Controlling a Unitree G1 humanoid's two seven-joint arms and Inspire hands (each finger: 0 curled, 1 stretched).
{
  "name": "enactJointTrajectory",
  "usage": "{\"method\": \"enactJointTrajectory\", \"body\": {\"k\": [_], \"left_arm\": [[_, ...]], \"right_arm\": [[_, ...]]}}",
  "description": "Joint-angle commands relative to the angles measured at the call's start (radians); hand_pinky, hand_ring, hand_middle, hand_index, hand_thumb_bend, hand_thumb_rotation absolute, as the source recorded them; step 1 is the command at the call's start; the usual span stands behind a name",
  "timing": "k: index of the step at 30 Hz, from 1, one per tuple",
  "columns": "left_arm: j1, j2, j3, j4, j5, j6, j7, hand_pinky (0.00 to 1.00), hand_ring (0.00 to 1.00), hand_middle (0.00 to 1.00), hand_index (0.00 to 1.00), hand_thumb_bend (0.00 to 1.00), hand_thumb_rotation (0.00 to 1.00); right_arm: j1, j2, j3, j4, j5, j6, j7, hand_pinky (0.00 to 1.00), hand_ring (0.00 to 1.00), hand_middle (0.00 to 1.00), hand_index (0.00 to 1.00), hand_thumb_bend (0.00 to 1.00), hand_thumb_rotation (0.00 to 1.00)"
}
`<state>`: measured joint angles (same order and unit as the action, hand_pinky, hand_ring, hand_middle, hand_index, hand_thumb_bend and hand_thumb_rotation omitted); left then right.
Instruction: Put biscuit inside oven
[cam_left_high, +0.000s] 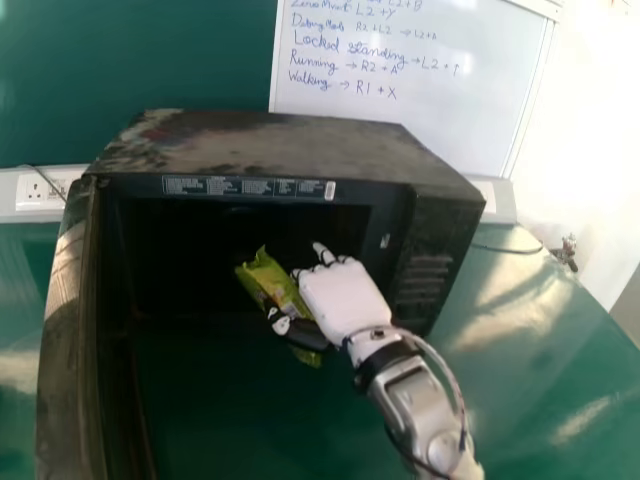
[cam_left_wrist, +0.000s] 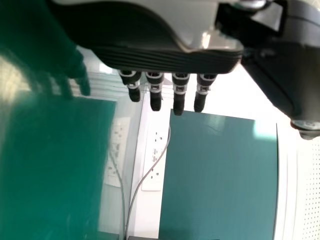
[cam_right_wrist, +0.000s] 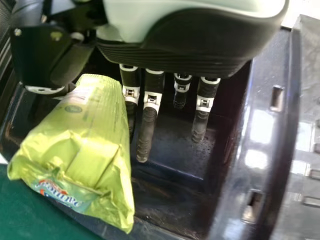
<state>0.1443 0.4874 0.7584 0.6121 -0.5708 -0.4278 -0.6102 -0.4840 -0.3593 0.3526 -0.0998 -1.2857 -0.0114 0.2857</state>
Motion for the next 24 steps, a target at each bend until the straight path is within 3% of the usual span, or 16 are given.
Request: {"method": "enactJointTrajectory", "body": {"k": [1,7,12,18,24], "left_arm": [[0.008,-0.023,-0.015,0.014,-0.001,0.018,-0.003,0.00,0.70,0.78,0.93,0.18,0.81],[0.006,-0.025,-0.013,0.017,-0.003,0.018,-0.005,0.00,0.71,0.79,0.94,0.19,0.80],[0.007,-0.026,-0.017,0.013,0.005,0.017,0.005,0.00,0.70,0.79,0.93,0.21,0.78],[0.004,-0.022,-0.016,0.016,-0.001,0.021,-0.002,0.00,0.74,0.81,0.94,0.19,0.81],[0.001,-0.022,-0.017,0.021,0.011,0.004,0.001,0.00,0.69,0.78,0.93,0.18,0.81]], "right_arm": [[-0.044,0.012,0.011,0.032,0.013,0.013,-0.030,0.69,0.65,0.48,0.52,0.53,0.00],[-0.111,0.023,0.040,0.130,0.024,0.026,-0.062,0.66,0.58,0.49,0.49,0.53,0.00],[-0.156,0.028,0.058,0.207,0.054,0.025,-0.089,0.70,0.59,0.49,0.49,0.53,0.00],[-0.205,0.031,0.085,0.300,0.075,0.025,-0.130,0.63,0.58,0.49,0.49,0.53,0.00],[-0.243,0.037,0.108,0.379,0.086,0.028,-0.182,0.61,0.58,0.49,0.49,0.53,0.00]]}}
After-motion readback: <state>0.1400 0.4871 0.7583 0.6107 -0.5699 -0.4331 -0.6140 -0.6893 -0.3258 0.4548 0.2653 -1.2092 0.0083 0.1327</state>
